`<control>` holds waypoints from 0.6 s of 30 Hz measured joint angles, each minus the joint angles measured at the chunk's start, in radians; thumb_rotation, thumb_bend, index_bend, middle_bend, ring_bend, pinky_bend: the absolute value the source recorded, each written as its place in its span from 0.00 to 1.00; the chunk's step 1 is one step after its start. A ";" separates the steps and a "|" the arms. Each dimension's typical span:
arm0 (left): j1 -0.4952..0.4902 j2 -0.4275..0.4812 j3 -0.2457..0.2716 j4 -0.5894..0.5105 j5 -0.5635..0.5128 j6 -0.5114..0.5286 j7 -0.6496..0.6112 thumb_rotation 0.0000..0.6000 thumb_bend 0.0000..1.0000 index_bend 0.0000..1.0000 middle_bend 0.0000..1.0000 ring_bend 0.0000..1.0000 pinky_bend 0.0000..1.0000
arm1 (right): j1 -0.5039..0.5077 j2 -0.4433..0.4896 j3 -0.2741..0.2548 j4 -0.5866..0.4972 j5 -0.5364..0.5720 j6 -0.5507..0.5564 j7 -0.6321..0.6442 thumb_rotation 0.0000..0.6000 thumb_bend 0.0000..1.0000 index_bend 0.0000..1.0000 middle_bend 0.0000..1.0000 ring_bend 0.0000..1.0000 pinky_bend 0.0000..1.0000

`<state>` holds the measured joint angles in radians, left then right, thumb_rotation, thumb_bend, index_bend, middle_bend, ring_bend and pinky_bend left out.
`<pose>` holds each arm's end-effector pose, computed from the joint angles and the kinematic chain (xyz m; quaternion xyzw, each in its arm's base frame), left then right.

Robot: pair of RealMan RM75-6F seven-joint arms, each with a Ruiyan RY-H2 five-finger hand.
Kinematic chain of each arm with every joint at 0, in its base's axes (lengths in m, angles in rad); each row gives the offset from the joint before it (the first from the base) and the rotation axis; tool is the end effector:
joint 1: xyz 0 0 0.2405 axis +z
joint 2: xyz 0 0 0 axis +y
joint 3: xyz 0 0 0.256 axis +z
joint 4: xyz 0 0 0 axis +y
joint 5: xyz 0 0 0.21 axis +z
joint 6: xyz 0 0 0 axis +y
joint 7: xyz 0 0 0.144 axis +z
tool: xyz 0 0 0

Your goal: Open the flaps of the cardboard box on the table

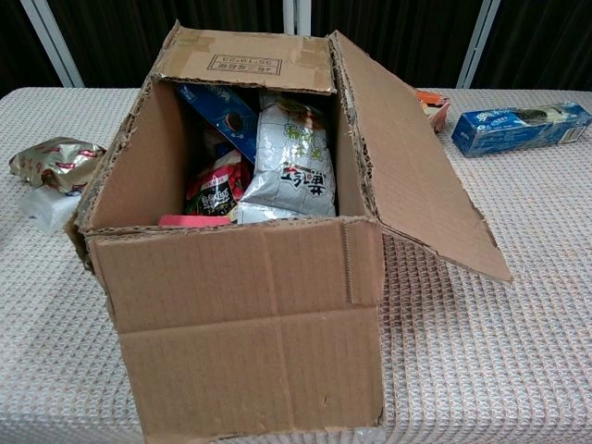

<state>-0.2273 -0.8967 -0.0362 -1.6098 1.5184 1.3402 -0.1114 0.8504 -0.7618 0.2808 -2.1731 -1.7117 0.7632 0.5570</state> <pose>-0.3043 0.2230 0.2132 -0.6633 -0.3509 -0.3497 0.5609 -0.0089 -0.2591 0.1411 0.8104 -0.3662 0.4505 0.0790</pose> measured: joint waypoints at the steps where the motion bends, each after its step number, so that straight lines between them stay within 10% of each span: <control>1: 0.000 0.000 -0.001 0.001 0.001 0.004 -0.001 0.76 0.05 0.19 0.27 0.16 0.24 | 0.002 -0.010 -0.001 0.008 0.023 -0.007 -0.037 1.00 1.00 0.06 0.24 0.00 0.00; 7: -0.025 0.005 -0.031 -0.011 0.022 0.022 0.002 0.77 0.06 0.17 0.26 0.16 0.24 | -0.011 -0.071 -0.007 0.059 0.162 0.010 -0.292 1.00 1.00 0.00 0.07 0.00 0.00; 11: -0.071 -0.009 -0.071 -0.035 0.057 0.038 0.025 1.00 0.06 0.11 0.21 0.16 0.24 | -0.065 -0.086 -0.018 0.080 0.251 0.098 -0.442 1.00 1.00 0.00 0.01 0.00 0.00; 18: -0.215 -0.133 -0.127 -0.057 0.149 0.004 0.100 1.00 0.06 0.06 0.12 0.12 0.22 | -0.215 -0.065 -0.046 0.124 0.314 0.290 -0.467 1.00 1.00 0.00 0.00 0.00 0.00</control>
<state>-0.4428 -1.0297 -0.1628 -1.6667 1.6673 1.3444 -0.0113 0.6359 -0.8270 0.2345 -2.0489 -1.3979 1.0531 0.0901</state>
